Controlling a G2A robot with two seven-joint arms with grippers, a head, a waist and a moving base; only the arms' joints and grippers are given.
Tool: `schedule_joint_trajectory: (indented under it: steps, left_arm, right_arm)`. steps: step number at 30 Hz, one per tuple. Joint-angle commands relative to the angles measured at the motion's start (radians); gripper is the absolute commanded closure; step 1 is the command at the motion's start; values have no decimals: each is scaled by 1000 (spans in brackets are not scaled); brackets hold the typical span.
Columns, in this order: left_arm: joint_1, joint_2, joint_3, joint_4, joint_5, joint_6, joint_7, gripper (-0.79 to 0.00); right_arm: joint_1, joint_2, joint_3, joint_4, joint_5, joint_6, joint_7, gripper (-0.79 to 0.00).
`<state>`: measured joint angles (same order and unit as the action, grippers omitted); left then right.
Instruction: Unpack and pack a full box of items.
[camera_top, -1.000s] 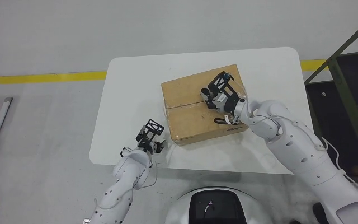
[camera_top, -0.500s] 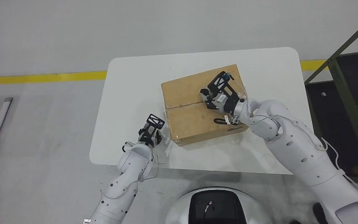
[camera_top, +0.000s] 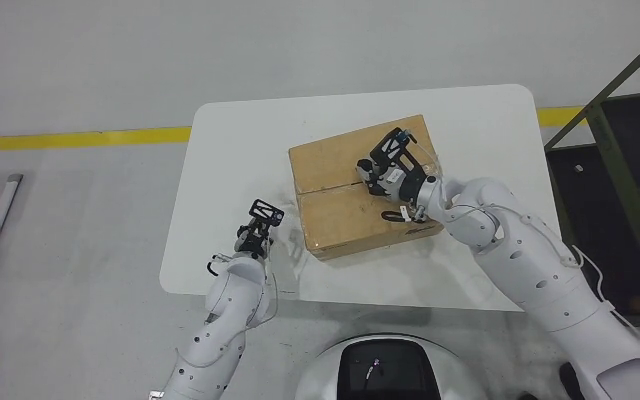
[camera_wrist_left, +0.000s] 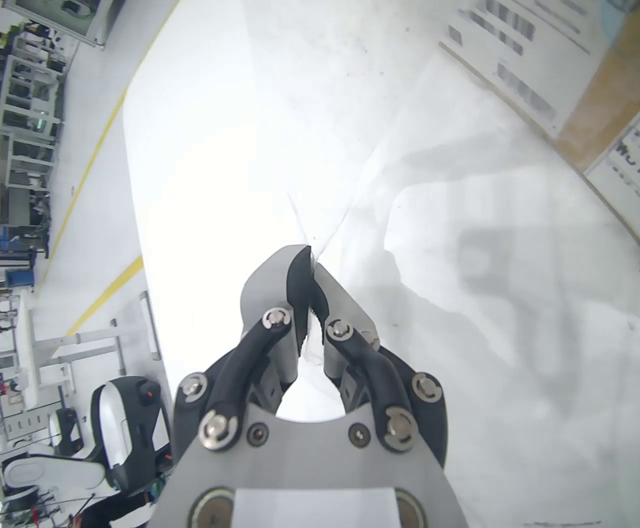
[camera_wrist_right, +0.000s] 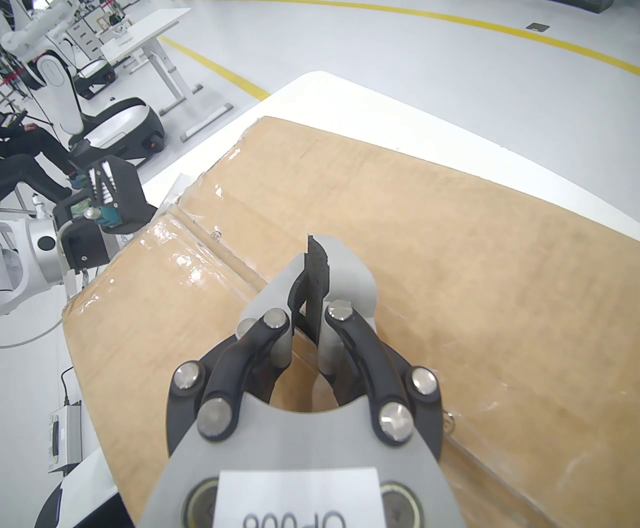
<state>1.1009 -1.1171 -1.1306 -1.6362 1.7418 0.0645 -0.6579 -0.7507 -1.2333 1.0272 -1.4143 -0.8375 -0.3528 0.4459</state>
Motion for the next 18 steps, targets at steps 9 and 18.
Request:
schedule_joint_trajectory:
  steps: [9,18]
  left_arm:
    - [61,5,-97,-218,146,61,-49,0]
    - [80,3,-126,-381,257,-41,-57,0]
  right_arm:
    - [-18,-1,13,-8,11,1,0,0]
    - [-44,0,31,-34,17,12,-2,0]
